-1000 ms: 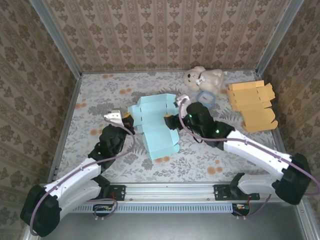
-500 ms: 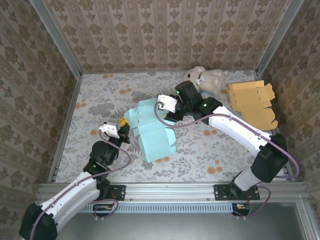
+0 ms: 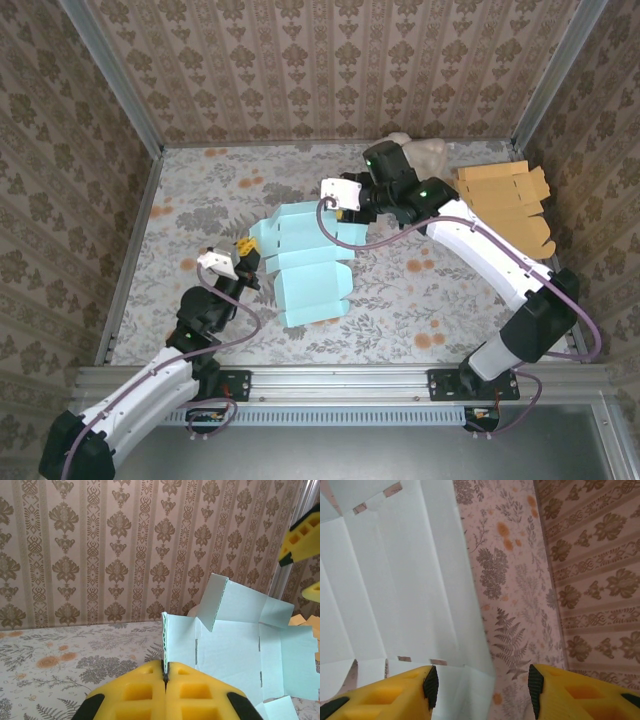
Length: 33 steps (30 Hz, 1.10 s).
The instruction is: Fold the paper box
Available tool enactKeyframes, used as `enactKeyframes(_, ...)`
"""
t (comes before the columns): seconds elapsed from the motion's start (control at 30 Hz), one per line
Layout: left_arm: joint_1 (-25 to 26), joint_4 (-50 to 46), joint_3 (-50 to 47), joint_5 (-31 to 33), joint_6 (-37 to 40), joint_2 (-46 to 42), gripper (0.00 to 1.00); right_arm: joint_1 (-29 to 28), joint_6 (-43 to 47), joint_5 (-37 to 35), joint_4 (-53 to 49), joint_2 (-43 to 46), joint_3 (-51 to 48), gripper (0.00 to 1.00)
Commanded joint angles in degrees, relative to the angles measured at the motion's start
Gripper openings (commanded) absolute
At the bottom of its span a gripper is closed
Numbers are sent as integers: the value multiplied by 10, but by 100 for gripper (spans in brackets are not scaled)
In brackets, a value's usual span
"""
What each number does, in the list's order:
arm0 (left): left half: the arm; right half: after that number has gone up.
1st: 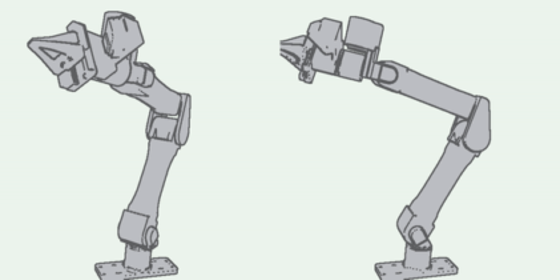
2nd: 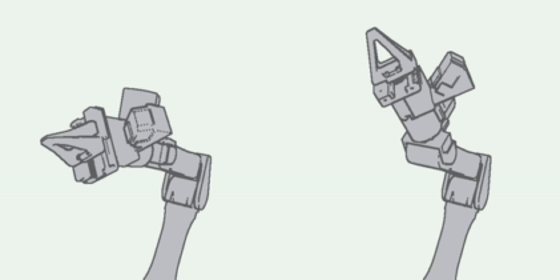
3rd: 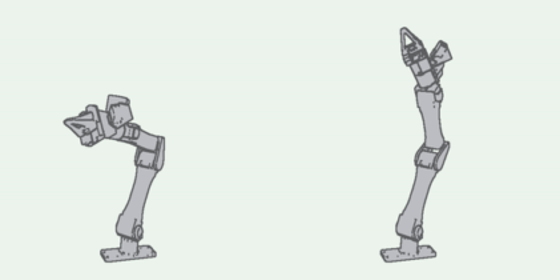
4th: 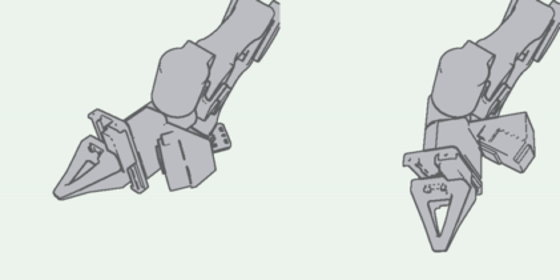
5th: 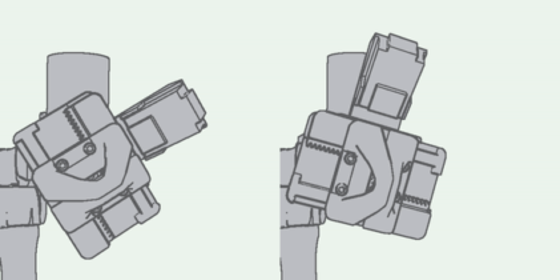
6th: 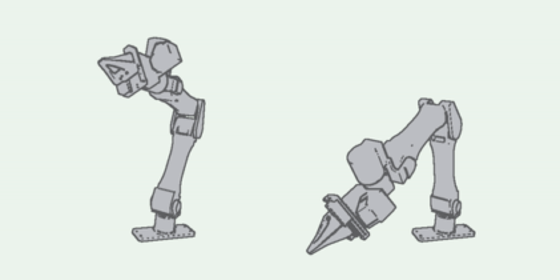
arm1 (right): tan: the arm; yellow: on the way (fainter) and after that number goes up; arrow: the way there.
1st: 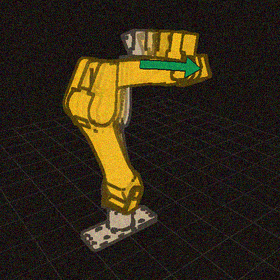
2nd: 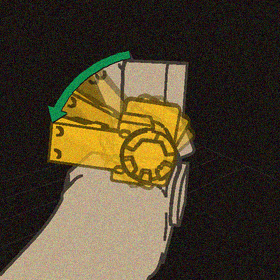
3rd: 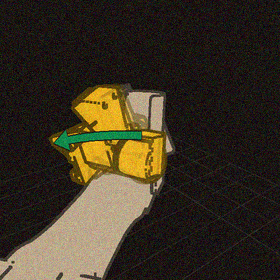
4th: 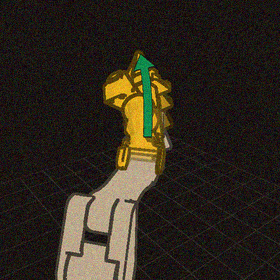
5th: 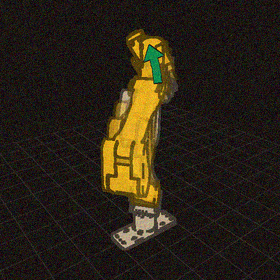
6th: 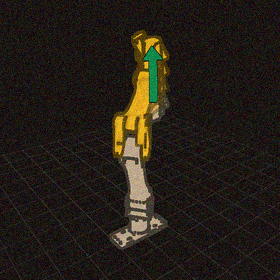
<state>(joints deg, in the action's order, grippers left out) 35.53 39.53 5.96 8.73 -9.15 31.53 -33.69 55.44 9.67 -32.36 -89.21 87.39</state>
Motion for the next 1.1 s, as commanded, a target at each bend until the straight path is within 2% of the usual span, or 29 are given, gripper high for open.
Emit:
enactKeyframes(0.0, -4, 33, -8, -11, 11, -3, 0, -1, 27, 20, -46, -35, 38, 53)
enactKeyframes(0.3, -4, 36, -8, -19, 12, 0, 0, -1, 44, 49, -119, -91, 119, 47)
enactKeyframes(0.4, -4, 37, -8, -20, 12, 2, 0, -2, 49, 48, -130, -103, 130, 47)
enactKeyframes(0.57, -4, 41, -8, -20, 12, 6, 0, -3, 54, 49, -152, -124, 154, 41)
enactKeyframes(0.93, -4, 41, -9, -24, 13, 6, 0, -9, 64, 42, -190, -168, 196, 40)
enactKeyframes(1.07, -4, 41, -9, -24, 12, 6, 0, -11, 64, 42, -198, -178, 201, 36)
